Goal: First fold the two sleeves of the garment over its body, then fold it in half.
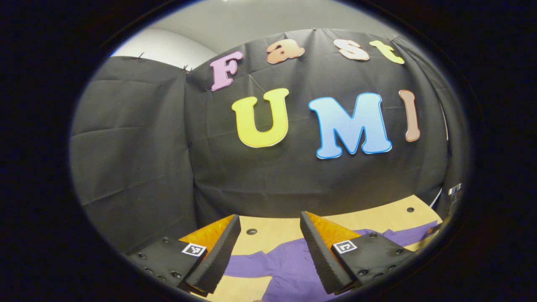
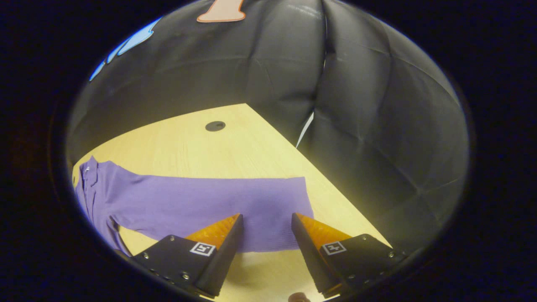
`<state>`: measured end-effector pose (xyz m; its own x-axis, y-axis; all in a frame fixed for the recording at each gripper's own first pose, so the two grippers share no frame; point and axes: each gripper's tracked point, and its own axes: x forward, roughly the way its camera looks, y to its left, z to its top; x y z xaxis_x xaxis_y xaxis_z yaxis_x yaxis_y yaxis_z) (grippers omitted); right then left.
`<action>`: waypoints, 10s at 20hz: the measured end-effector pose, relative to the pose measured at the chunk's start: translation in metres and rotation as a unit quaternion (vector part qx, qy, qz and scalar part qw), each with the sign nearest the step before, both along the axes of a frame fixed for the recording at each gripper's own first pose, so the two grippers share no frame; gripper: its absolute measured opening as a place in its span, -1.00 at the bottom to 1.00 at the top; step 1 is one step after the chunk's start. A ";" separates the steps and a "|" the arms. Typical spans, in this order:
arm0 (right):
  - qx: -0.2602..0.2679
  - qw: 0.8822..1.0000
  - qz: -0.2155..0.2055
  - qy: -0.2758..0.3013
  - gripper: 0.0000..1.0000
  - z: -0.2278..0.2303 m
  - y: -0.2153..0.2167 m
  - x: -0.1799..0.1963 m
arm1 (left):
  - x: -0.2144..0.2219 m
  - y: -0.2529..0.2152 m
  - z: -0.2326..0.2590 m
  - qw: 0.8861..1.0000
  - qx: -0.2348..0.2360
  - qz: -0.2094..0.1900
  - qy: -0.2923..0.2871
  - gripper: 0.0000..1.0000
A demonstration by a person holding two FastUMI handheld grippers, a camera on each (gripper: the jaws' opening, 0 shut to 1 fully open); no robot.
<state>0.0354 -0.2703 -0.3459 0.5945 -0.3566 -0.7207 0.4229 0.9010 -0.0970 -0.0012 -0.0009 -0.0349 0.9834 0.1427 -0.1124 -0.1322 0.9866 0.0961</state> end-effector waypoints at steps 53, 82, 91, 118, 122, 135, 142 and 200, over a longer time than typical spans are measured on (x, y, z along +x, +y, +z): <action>0.230 0.934 0.263 -0.078 -0.98 0.126 0.497 0.065 | -0.065 0.217 -0.060 0.993 -0.030 0.113 0.035 0.92; 0.190 0.908 0.373 0.031 0.89 0.084 0.668 -0.003 | 0.024 0.378 -0.318 0.974 -0.076 0.116 0.178 0.93; 0.175 0.919 0.352 0.026 0.89 0.097 0.637 0.007 | 0.057 0.392 -0.440 0.950 -0.116 0.128 0.260 0.92; 0.193 0.938 0.288 -0.011 0.89 0.116 0.537 -0.024 | 0.102 0.273 -0.368 0.968 -0.110 0.051 0.221 -0.87; 0.201 0.942 0.270 -0.020 0.89 0.120 0.519 -0.033 | 0.132 0.202 -0.333 0.974 -0.114 -0.006 0.196 -0.87; 0.210 0.962 0.170 -0.045 0.89 0.125 0.422 -0.069 | 0.174 0.009 -0.293 0.965 -0.102 -0.154 0.186 -0.87; 0.213 0.969 0.117 -0.051 0.89 0.118 0.371 -0.091 | 0.178 -0.111 -0.297 0.947 -0.090 -0.235 0.200 -0.87; 0.095 0.943 0.267 0.176 0.94 0.009 0.345 -0.231 | -0.075 -0.037 -0.366 0.933 -0.070 -0.121 0.332 0.92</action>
